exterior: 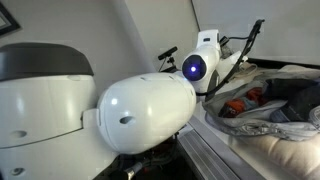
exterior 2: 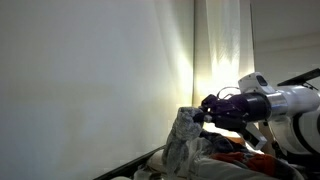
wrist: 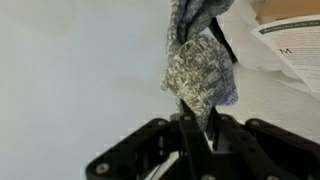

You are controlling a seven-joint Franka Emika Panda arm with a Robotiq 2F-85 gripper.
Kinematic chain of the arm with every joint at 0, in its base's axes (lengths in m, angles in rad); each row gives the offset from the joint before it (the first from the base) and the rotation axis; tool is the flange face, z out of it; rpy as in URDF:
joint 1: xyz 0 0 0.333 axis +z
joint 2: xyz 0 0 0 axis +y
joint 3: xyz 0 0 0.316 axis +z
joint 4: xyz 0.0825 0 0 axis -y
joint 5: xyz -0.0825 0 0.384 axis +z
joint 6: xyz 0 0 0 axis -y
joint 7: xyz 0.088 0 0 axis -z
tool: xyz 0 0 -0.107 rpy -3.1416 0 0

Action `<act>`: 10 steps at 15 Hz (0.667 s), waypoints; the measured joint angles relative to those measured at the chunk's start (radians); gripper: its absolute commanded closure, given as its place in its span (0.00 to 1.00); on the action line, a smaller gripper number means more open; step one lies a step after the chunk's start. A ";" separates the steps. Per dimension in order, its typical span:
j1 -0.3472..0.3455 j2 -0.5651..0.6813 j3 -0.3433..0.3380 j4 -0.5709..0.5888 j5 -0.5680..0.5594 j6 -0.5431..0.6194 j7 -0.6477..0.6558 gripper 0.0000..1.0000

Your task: Put the socks on the grey bag

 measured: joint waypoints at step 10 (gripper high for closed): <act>0.009 -0.014 -0.058 0.099 0.211 0.000 -0.143 0.96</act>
